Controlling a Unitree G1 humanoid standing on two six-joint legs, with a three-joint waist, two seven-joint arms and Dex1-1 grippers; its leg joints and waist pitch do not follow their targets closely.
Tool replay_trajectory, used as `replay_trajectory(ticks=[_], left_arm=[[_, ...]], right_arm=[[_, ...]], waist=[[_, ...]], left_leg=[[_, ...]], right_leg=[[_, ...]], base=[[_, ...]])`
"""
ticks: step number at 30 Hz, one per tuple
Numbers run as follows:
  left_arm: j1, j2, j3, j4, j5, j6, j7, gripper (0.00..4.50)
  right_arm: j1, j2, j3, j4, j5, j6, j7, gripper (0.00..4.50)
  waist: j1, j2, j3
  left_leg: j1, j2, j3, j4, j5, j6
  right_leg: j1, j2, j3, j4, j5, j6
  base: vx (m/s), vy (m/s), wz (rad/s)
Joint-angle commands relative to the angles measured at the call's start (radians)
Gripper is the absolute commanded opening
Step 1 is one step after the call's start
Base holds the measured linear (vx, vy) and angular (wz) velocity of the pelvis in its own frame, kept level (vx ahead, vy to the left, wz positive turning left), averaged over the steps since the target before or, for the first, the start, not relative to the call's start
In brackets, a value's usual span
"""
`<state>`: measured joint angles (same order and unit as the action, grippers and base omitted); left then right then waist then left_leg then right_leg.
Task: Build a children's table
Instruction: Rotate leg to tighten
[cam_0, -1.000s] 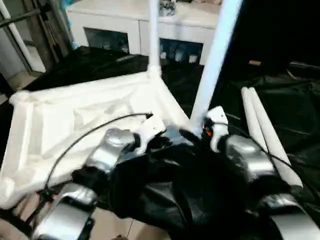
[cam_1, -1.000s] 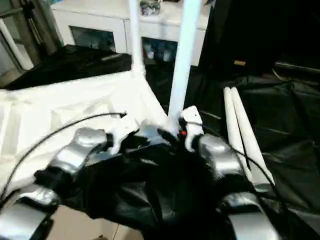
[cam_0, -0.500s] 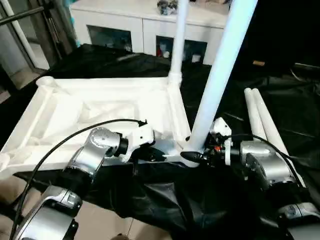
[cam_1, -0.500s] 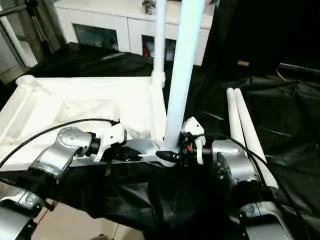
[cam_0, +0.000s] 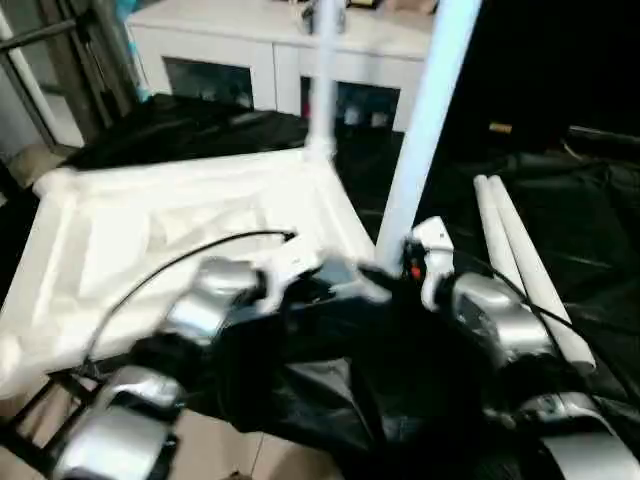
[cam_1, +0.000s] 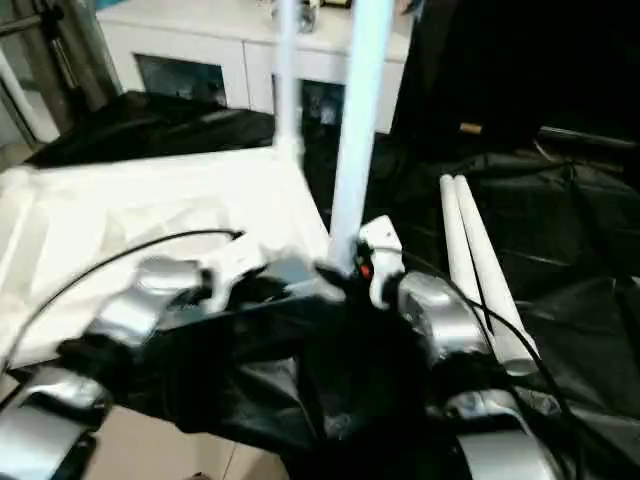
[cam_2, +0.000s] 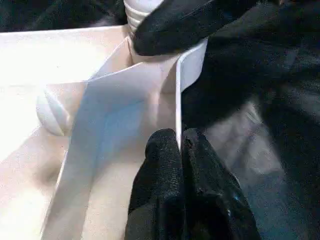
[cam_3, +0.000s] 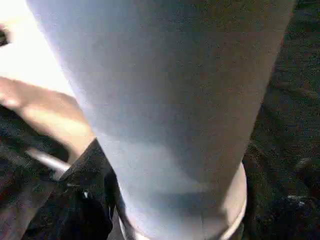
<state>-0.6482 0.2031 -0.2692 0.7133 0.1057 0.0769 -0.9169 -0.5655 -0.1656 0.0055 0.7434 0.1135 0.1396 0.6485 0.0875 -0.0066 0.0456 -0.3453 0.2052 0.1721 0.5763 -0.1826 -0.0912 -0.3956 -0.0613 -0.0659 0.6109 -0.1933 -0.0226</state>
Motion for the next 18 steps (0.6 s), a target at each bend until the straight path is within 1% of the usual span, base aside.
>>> replay_trajectory(ticks=[1,2,3,4,5,6,7,8,9,10,11,12,13,15,16,17,18], left_arm=[[-0.033,-0.088,0.0,0.033,0.0,0.03,0.131,0.0],[-0.038,-0.108,-0.001,0.036,0.005,0.035,0.153,0.0],[-0.038,-0.108,-0.001,0.036,0.005,0.035,0.153,0.0],[-0.038,-0.129,-0.006,0.032,0.009,0.034,0.157,0.0],[-0.038,-0.137,-0.008,0.03,0.011,0.033,0.154,0.0],[-0.035,-0.142,-0.011,0.024,0.01,0.029,0.144,0.0],[-0.032,-0.144,-0.016,0.017,0.007,0.026,0.131,0.0],[-0.032,-0.144,-0.017,0.016,0.007,0.025,0.129,0.0],[-0.027,-0.136,-0.024,0.007,0.006,0.017,0.111,0.0],[-0.023,-0.129,-0.028,0.001,0.005,0.012,0.097,0.0],[-0.022,-0.129,-0.028,0.0,0.005,0.012,0.096,0.0],[-0.013,-0.106,-0.037,-0.011,0.0,-0.007,0.052,0.0],[-0.007,-0.095,-0.041,-0.017,-0.004,-0.017,0.028,0.0],[-0.001,-0.085,-0.042,-0.027,-0.007,-0.018,0.006,0.0],[0.01,-0.067,-0.046,-0.046,-0.014,-0.025,-0.034,0.0],[0.012,-0.063,-0.048,-0.051,-0.016,-0.029,-0.044,0.0],[0.021,-0.046,-0.051,-0.067,-0.024,-0.028,-0.08,0.0]], right_arm=[[0.003,0.071,0.014,0.084,-0.022,0.041,-0.129,2.77],[0.001,0.087,0.011,0.087,-0.022,0.041,-0.154,2.77],[0.001,0.087,0.011,0.087,-0.022,0.041,-0.154,2.77],[0.003,0.106,0.015,0.084,-0.024,0.03,-0.151,2.77],[0.003,0.114,0.017,0.084,-0.024,0.022,-0.144,2.77],[0.005,0.12,0.018,0.079,-0.022,0.014,-0.128,2.77],[0.005,0.125,0.015,0.076,-0.012,0.011,-0.111,3.33],[0.004,0.125,0.013,0.076,-0.009,0.012,-0.107,3.47],[0.0,0.122,0.009,0.075,0.004,0.012,-0.085,3.47],[0.0,0.115,0.014,0.072,0.001,0.005,-0.073,3.5],[0.0,0.114,0.014,0.072,0.001,0.004,-0.072,3.65],[0.003,0.092,0.031,0.053,-0.003,-0.013,-0.017,3.8],[0.006,0.079,0.041,0.044,-0.006,-0.027,0.01,3.88],[0.009,0.066,0.048,0.035,-0.005,-0.037,0.041,3.88],[0.016,0.042,0.062,0.017,-0.002,-0.057,0.1,3.88],[0.018,0.037,0.064,0.013,-0.001,-0.062,0.114,3.88],[0.025,0.016,0.071,-0.003,0.006,-0.072,0.169,3.88]], waist=[[-0.004,-0.008,-0.044],[-0.003,-0.007,-0.047],[-0.001,-0.007,-0.048],[0.0,-0.007,-0.048],[0.0,-0.008,-0.046],[0.0,-0.006,-0.046],[-0.001,-0.007,-0.047],[0.0,-0.006,-0.047],[-0.001,-0.006,-0.048],[-0.001,-0.005,-0.049],[-0.002,-0.006,-0.048],[-0.001,-0.004,-0.048],[-0.002,-0.006,-0.049],[-0.001,-0.006,-0.049],[0.0,-0.005,-0.05],[0.001,-0.007,-0.052],[0.003,-0.007,-0.053]], left_leg=[[0.007,0.019,-0.005,-0.069,-0.253,0.015],[0.006,0.019,-0.006,-0.069,-0.25,0.012],[0.008,0.021,-0.006,-0.07,-0.251,0.012],[0.01,0.021,-0.005,-0.068,-0.254,0.019],[0.012,0.02,-0.004,-0.069,-0.268,0.025],[0.011,0.019,-0.004,-0.069,-0.274,0.027],[0.009,0.02,-0.006,-0.071,-0.275,0.028],[0.009,0.02,-0.007,-0.072,-0.275,0.029],[0.009,0.021,-0.007,-0.072,-0.276,0.03],[0.006,0.022,-0.008,-0.073,-0.269,0.031],[0.004,0.022,-0.008,-0.073,-0.266,0.031],[0.005,0.022,-0.008,-0.074,-0.269,0.031],[0.004,0.022,-0.007,-0.073,-0.273,0.034],[0.003,0.023,-0.007,-0.073,-0.262,0.039],[0.002,0.023,-0.006,-0.072,-0.25,0.043],[0.0,0.024,-0.005,-0.071,-0.229,0.048],[0.0,0.024,-0.005,-0.07,-0.217,0.052]], right_leg=[[0.033,-0.08,0.046,-0.107,-0.447,-0.119],[0.038,-0.082,0.046,-0.107,-0.451,-0.113],[0.036,-0.082,0.046,-0.108,-0.44,-0.114],[0.034,-0.079,0.048,-0.106,-0.409,-0.123],[0.032,-0.079,0.048,-0.107,-0.409,-0.128],[0.034,-0.08,0.048,-0.107,-0.417,-0.129],[0.038,-0.08,0.047,-0.107,-0.418,-0.126],[0.038,-0.08,0.047,-0.107,-0.414,-0.126],[0.039,-0.08,0.048,-0.105,-0.404,-0.129],[0.041,-0.08,0.048,-0.103,-0.387,-0.134],[0.043,-0.08,0.048,-0.101,-0.375,-0.137],[0.042,-0.08,0.048,-0.102,-0.377,-0.139],[0.044,-0.082,0.048,-0.102,-0.377,-0.14],[0.045,-0.082,0.049,-0.101,-0.365,-0.143],[0.045,-0.082,0.049,-0.1,-0.348,-0.149],[0.049,-0.081,0.05,-0.096,-0.314,-0.157],[0.049,-0.081,0.05,-0.094,-0.293,-0.162]], base=[[0.0,0.0,0.0],[0.0,0.0,0.0],[0.0,0.0,0.0],[0.0,0.0,0.0],[0.0,0.0,0.0],[0.0,0.0,0.0],[0.0,0.0,0.0],[0.0,0.0,0.0],[0.0,0.0,0.0],[0.0,0.0,0.0],[0.0,0.0,0.0],[0.0,0.0,0.0],[0.0,0.0,0.0],[0.0,0.0,0.0],[0.0,0.0,0.0],[0.0,0.0,0.0],[0.0,0.0,0.0]])
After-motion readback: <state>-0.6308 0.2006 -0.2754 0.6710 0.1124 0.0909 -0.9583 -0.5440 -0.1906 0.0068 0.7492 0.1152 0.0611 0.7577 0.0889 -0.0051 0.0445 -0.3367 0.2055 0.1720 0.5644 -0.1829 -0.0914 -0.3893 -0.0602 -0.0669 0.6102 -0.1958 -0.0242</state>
